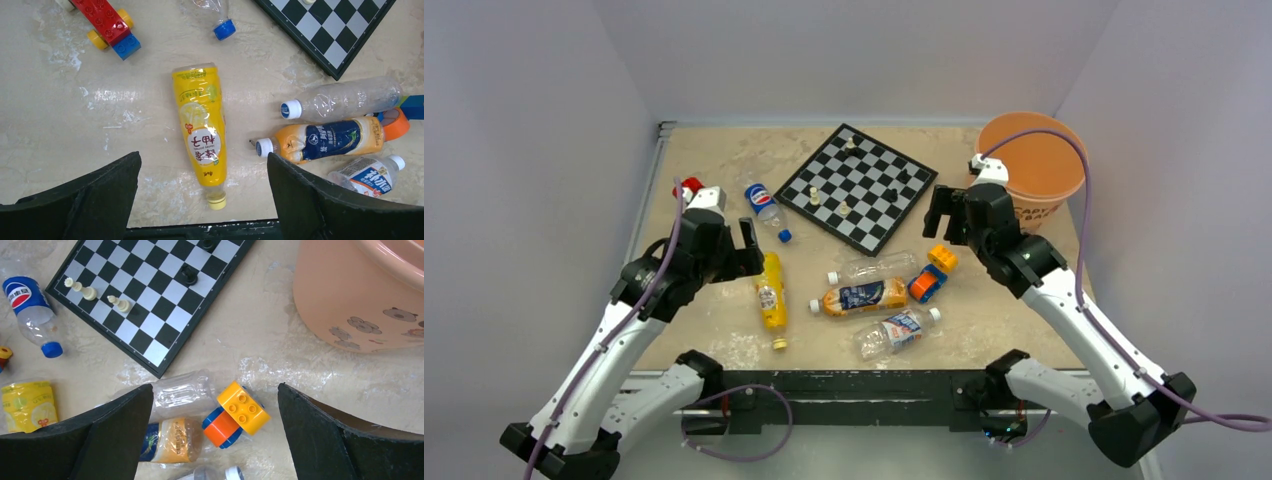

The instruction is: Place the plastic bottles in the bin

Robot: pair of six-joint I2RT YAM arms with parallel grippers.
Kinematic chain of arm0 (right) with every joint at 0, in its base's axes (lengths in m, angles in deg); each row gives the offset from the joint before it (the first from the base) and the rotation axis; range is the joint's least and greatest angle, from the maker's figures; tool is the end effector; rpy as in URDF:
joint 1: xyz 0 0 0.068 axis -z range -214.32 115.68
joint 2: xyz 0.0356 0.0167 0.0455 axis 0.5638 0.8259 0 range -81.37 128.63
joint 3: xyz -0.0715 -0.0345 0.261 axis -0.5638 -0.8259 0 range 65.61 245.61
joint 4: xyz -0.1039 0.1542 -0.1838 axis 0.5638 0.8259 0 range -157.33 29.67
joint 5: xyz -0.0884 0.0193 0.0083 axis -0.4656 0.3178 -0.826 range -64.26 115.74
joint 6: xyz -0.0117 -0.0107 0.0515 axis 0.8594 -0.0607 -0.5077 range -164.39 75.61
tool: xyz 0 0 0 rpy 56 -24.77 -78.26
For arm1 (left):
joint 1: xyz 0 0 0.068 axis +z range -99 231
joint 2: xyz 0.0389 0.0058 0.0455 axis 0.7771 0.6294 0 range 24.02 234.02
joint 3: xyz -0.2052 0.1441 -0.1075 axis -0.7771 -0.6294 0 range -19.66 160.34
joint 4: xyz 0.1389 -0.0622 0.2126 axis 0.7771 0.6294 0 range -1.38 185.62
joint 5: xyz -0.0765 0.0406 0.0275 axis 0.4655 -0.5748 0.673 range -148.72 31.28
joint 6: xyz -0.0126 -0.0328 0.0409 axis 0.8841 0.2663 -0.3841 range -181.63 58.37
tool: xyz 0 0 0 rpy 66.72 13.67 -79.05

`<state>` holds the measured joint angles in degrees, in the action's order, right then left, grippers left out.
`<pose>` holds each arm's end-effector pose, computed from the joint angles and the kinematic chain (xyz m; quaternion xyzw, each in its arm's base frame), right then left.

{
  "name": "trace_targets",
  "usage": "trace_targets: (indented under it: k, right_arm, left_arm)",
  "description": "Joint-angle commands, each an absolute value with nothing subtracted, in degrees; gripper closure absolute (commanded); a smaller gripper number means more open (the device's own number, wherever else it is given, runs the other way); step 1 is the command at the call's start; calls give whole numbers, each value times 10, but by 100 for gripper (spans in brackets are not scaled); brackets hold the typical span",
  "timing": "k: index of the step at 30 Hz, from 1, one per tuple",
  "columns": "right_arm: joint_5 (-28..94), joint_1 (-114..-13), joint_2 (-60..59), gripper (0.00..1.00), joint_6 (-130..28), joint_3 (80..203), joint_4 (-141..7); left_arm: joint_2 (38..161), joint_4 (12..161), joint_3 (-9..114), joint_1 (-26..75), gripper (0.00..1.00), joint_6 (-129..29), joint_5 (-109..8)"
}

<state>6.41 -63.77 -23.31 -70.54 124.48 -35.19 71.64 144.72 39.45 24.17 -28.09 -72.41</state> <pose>0.1942 0.0960 0.3450 0.0575 0.8614 0.0958 0.4955 0.1353 -0.0590 0.3398 -0.0995 0.9117 -0.0975 0.3865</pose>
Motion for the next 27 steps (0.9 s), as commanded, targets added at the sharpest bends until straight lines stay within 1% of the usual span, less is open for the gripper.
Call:
trace_targets:
  k: [1,7,9,12,16,19,25,27]
  right_arm:
    - [27,-642,-260,1,-719,1241,-349]
    - [45,-649,-270,1,-753,1243,-315]
    - [49,-664,-275,1,-773,1235,-316]
    - [34,-702,-274,3,-824,1234,-290]
    - [-15,-790,-259,3,-932,1243,-237]
    - [-34,-833,-228,1,-1039,1244,-178]
    - [-39,-920,-126,1,-1235,1258,-51]
    - [-13,-925,-108,1,-1269,1241,-55]
  left_arm:
    - [713,1451,429,239,0,-286,-721]
    - [720,1443,428,239,0,-288,-702]
    - [725,1436,425,239,0,-297,-683]
    - [730,1436,422,239,0,-291,-688]
    - [725,1436,416,239,0,-285,-699]
    - [720,1437,413,239,0,-285,-703]
    - [723,1441,408,239,0,-290,-701]
    - [724,1442,408,239,0,-298,-706]
